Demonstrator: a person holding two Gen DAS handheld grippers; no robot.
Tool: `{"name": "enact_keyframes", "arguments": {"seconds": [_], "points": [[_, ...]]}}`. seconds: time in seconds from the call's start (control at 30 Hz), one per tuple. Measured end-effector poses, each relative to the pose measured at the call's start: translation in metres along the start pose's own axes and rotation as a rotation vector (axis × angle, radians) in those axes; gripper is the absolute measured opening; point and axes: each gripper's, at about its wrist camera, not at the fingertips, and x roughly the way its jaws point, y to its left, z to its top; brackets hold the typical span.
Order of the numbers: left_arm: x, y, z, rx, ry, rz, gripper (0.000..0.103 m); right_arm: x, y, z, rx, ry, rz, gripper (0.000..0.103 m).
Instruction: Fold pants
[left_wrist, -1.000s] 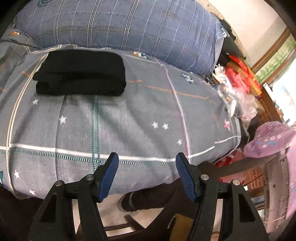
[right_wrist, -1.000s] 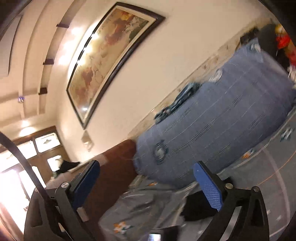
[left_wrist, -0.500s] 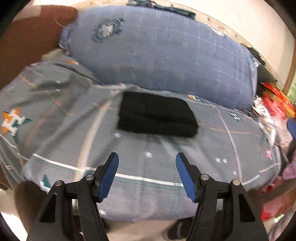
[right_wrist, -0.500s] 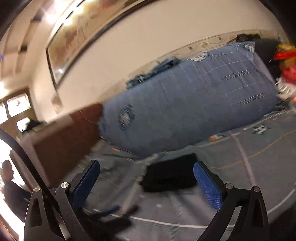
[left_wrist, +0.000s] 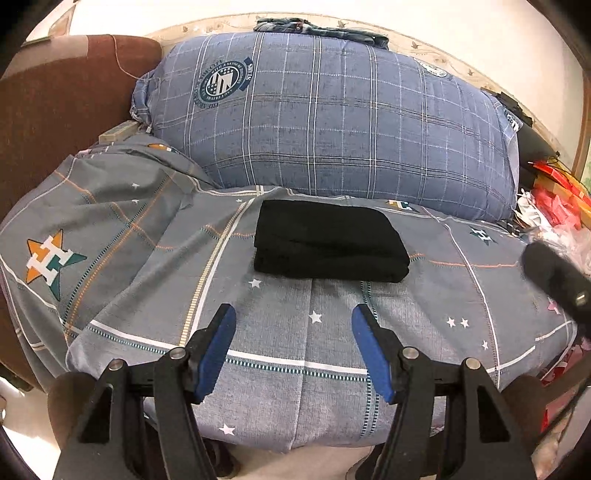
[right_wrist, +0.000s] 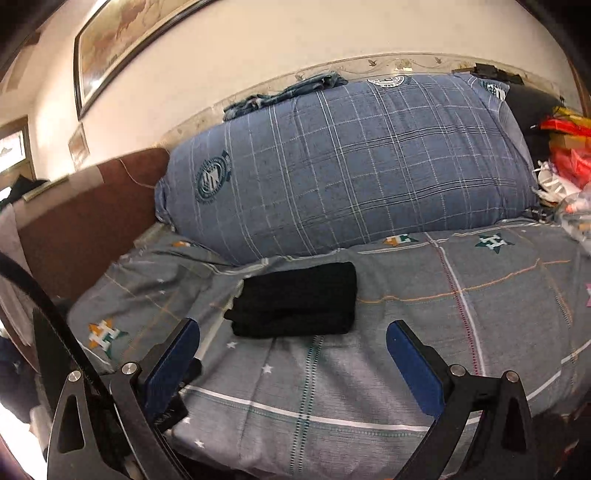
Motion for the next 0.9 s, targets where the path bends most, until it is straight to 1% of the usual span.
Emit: {"name": "enact_keyframes", "arguments": {"seconds": [0.07,0.13,0.3,0.5,0.9], "points": [[-0.001,-0.001,-0.001,0.001,-0.004,0.006,0.07,0.007,-0.002,-0.003,-0.008,0.031,-0.034,0.103],[-0.001,0.0,-0.001,0.0,-0.007,0.011,0.07,0.014,-0.006,-0.008,0.003,0.066,-0.052,0.103],[0.0,0.0,-0.003,0.003,-0.001,0.014,0.071,0.022,-0.012,-0.016,0.019,0.111,-0.064,0.103],[0.003,-0.002,-0.007,0.003,0.022,0.011,0.071,0.024,-0.009,-0.02,0.0,0.128,-0.061,0.103],[0.004,-0.007,-0.011,0.016,0.028,0.004,0.072,0.029,-0.004,-0.026,-0.019,0.152,-0.066,0.103]]}}
